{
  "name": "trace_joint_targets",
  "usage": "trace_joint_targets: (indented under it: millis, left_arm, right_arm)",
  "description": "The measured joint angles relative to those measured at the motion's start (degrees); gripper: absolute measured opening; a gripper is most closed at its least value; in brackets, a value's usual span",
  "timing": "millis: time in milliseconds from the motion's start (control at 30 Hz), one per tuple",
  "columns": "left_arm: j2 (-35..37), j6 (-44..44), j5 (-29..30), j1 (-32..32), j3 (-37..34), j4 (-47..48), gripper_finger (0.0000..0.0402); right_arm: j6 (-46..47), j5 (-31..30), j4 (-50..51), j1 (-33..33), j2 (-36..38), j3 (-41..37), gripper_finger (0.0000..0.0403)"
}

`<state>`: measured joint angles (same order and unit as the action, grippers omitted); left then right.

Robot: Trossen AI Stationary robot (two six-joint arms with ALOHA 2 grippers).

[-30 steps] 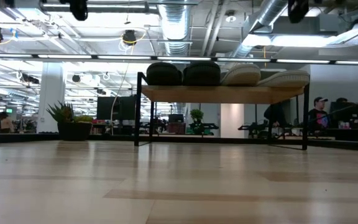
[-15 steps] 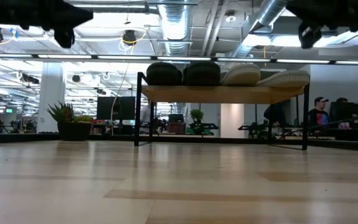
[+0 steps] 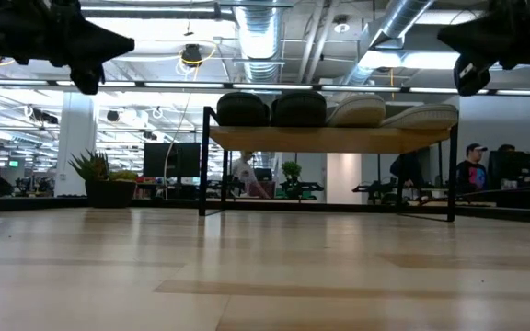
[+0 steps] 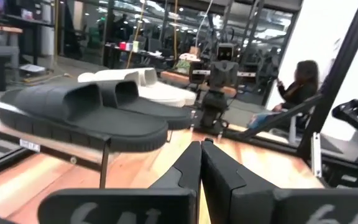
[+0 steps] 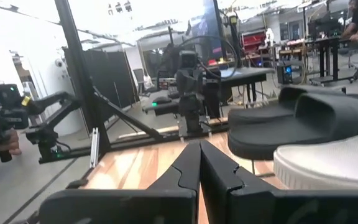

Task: Pick and place slides into the shelf
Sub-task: Return to Home Position

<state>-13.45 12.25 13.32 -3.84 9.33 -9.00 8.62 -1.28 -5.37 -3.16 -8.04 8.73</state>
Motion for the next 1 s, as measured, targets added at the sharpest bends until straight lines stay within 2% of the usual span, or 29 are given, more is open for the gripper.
trace_joint_targets:
  millis: [167,333,533,700,900,1000]
  left_arm:
    - [0.0,-2.09,9.78,-7.39,-1.32,1.05,0.0]
    - [0.46,-3.23,13.72,-9.83,-1.32,5.57,0.0]
    - [5.59,-3.38,13.72,-8.57,-1.32,12.93,0.0]
    - [13.49,-4.6,11.15,-6.96,-1.3,18.25,0.0]
    - [13.31,-4.5,9.02,-5.5,-3.66,17.42,0.0]
    - [12.82,-2.88,6.55,-4.77,-6.28,12.02,0.0]
  right_arm:
    - [-0.04,0.0,5.28,0.0,3.0,0.0,0.0]
    - [-0.83,-0.02,10.88,0.0,6.62,0.0,0.0]
    - [-1.83,-0.02,14.73,0.0,7.94,-0.04,0.0]
    - [-2.17,-0.11,12.46,0.1,7.94,-3.46,0.0]
    - [-1.23,1.27,4.68,1.87,7.99,-8.31,0.0]
    - [-2.66,1.33,4.68,2.56,7.96,-8.33,0.0]
